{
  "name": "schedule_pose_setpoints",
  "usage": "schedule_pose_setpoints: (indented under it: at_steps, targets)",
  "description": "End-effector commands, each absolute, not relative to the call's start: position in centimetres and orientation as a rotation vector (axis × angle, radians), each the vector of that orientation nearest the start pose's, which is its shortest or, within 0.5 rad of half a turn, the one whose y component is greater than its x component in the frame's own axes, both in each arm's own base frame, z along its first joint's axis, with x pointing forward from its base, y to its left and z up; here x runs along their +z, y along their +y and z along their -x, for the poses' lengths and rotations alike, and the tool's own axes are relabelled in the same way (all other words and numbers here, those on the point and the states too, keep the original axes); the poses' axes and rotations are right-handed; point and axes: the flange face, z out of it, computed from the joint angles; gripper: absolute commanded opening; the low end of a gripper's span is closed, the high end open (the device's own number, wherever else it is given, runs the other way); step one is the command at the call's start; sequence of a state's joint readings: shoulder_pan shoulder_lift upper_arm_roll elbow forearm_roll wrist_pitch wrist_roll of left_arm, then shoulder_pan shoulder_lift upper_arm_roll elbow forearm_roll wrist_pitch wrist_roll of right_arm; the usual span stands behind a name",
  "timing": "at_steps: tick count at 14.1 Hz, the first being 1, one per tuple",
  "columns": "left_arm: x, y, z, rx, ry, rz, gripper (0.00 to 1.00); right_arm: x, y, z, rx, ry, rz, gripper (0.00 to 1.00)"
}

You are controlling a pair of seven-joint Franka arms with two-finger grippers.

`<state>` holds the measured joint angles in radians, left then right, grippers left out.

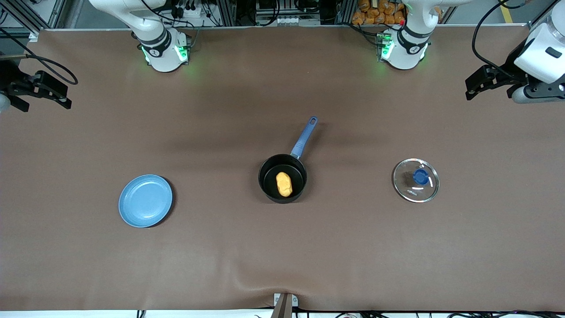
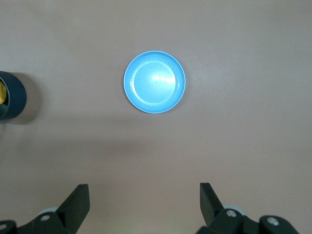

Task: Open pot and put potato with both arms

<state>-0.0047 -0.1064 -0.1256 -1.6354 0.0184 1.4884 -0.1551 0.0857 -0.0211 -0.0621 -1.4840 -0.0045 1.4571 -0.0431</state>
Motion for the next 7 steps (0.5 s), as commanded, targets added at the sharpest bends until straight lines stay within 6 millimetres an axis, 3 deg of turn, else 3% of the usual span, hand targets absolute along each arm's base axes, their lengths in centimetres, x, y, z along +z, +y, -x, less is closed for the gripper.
schedule_pose_setpoints:
  at_steps: [1, 7]
  targets:
    - [64.87, -6.97, -50.88, 0.065, -0.021, 3.082, 1.00, 67.05, 1.21, -53.51, 0.012, -0.074, 3.160, 1.00]
    - [64.86, -7.10, -50.86, 0.066, -0.018, 3.087, 1.00, 66.99, 0.60, -53.28, 0.022, -0.060, 3.155, 1.00]
